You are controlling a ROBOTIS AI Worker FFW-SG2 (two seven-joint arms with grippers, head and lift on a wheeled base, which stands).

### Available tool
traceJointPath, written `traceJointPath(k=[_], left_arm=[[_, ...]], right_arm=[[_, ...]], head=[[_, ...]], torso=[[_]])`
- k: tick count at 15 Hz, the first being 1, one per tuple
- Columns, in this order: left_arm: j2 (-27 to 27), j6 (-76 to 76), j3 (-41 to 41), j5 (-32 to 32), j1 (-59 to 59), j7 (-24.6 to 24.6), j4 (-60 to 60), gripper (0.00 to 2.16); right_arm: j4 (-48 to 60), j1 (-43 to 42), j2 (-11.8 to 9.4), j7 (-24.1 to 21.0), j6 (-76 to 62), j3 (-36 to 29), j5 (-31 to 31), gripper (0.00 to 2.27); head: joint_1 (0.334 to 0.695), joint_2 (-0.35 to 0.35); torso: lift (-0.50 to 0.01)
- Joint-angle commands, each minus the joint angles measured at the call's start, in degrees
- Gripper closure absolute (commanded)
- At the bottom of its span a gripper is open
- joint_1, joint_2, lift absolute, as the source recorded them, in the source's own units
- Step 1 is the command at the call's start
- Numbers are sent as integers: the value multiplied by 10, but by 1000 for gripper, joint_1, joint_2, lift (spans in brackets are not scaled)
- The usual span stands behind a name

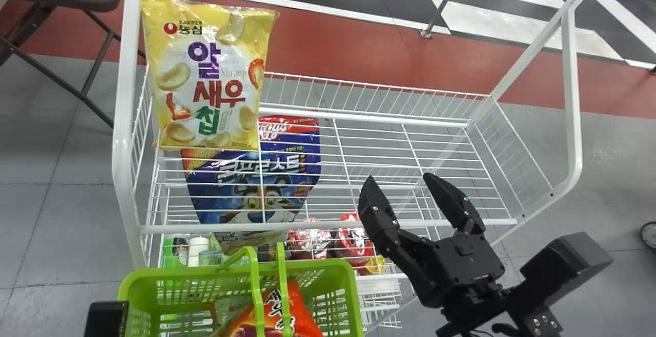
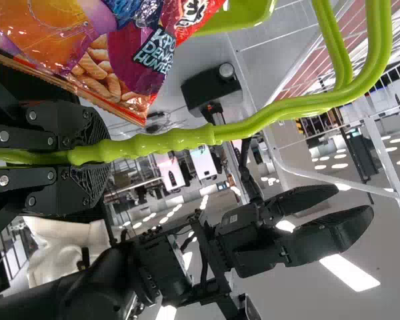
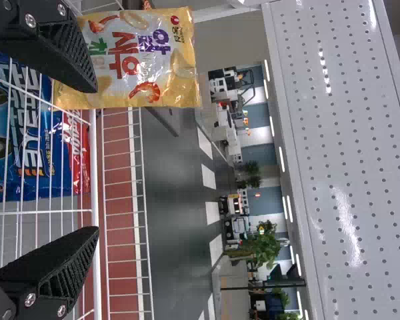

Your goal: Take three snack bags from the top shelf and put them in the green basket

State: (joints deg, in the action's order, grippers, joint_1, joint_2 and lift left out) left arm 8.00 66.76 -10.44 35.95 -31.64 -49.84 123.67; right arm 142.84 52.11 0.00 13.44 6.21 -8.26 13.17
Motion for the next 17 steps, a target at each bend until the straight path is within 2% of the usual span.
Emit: traceJointPath(k=[1,17], left_arm=[[0,0,1,0,0,0,0,1224],[0,2,1,0,0,2,1,1224]], right_arm=[[1,0,1,0,1,0,0,66],[4,-1,1,1,1,-9,1,70]], head=[[695,-350],[695,-350]], torso=[[-44],[-44]])
